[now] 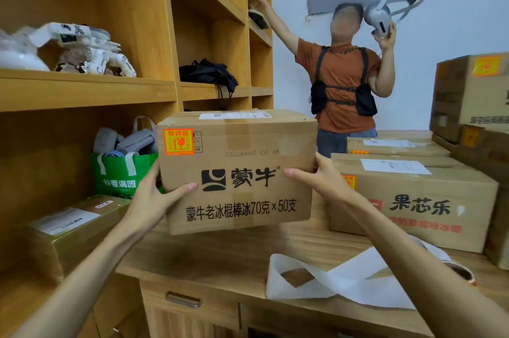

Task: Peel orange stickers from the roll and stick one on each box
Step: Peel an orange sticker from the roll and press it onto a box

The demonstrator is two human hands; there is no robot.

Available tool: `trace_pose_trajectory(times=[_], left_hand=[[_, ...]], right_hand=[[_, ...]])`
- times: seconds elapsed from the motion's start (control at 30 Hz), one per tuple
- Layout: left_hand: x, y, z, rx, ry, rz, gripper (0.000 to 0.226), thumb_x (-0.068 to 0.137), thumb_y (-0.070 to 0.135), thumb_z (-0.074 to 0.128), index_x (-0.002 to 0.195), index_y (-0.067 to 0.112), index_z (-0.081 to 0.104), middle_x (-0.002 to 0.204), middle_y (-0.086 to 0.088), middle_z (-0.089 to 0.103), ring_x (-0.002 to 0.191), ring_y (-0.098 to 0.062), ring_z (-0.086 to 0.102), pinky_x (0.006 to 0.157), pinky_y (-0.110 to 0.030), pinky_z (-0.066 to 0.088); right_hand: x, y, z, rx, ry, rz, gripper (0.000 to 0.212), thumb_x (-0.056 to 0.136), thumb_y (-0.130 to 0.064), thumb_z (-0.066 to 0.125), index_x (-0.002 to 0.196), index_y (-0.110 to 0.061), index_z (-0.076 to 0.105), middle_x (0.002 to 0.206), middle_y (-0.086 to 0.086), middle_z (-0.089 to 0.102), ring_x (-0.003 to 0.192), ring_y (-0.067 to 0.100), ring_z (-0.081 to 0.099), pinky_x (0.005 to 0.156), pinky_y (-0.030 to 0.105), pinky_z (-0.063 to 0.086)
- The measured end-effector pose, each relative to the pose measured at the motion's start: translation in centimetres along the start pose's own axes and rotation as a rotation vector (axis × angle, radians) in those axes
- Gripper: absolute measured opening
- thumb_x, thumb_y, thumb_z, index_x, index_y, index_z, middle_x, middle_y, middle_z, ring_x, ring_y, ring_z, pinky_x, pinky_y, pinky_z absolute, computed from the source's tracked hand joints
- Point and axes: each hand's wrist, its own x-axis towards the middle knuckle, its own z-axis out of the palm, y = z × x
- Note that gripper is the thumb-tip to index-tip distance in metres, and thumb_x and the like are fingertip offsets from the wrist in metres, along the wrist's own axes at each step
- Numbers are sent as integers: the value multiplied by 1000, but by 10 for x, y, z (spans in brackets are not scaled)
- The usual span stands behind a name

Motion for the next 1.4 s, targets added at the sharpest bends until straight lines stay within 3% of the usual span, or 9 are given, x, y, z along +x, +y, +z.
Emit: trace_pose_trajectory(times=[0.13,0.23,0.47,0.6,0.83,0.93,1.0,1.13,1.4], left_hand=[[23,47,15,-61,-31,102,67,73,32,84,130,36,49,111,27,60,93,20,58,79,-14,44],[47,74,39,-98,-78,168,69,78,28,83,136,33,47,116,23,60,101,13,58,82,-16,45],[110,112,130,-181,-192,254,65,85,24,80,139,31,45,115,23,60,91,25,57,67,-1,47],[145,121,186,-227,-258,259,67,84,26,81,142,28,46,120,18,62,94,22,59,70,-4,49],[200,124,282,-288,-329,237,76,77,36,84,143,29,45,125,11,65,112,-3,61,90,-26,51],[219,127,325,-313,-336,237,64,82,29,82,133,36,46,113,20,64,102,4,60,79,-16,49],[231,129,351,-334,-349,232,62,85,25,80,134,37,44,109,22,63,96,7,60,73,-12,49],[252,127,393,-358,-385,234,65,88,24,77,142,33,42,113,20,63,100,5,62,74,-14,53],[270,105,447,-387,-423,207,70,88,28,77,148,33,40,121,15,65,105,0,64,77,-17,55]], right_hand=[[2,-37,-43,-19,81,-59,37,83,-23,79,116,-23,61,107,-14,69,92,-1,68,72,16,56],[6,-49,-79,-53,158,-64,36,82,-26,80,113,-24,62,106,-13,69,93,-1,68,72,17,56],[27,-41,-164,-115,381,-46,61,75,-35,85,119,-18,47,110,-8,61,101,9,62,79,26,54],[44,-27,-210,-173,443,-12,67,73,-36,86,125,-15,49,120,0,64,106,16,64,93,42,56],[79,8,-274,-186,570,32,63,64,-43,88,115,-23,56,114,0,68,104,19,67,90,46,58],[99,26,-302,-201,591,45,61,65,-41,88,112,-21,56,115,2,67,104,21,66,90,48,57],[110,33,-314,-191,619,62,57,72,-32,87,116,-15,56,117,3,66,104,20,66,88,44,58],[129,54,-334,-194,645,92,56,84,-18,77,130,-5,48,122,5,60,101,15,60,69,17,50],[149,87,-351,-367,691,187,58,86,-26,76,129,-6,43,130,9,57,116,23,56,99,41,49]])
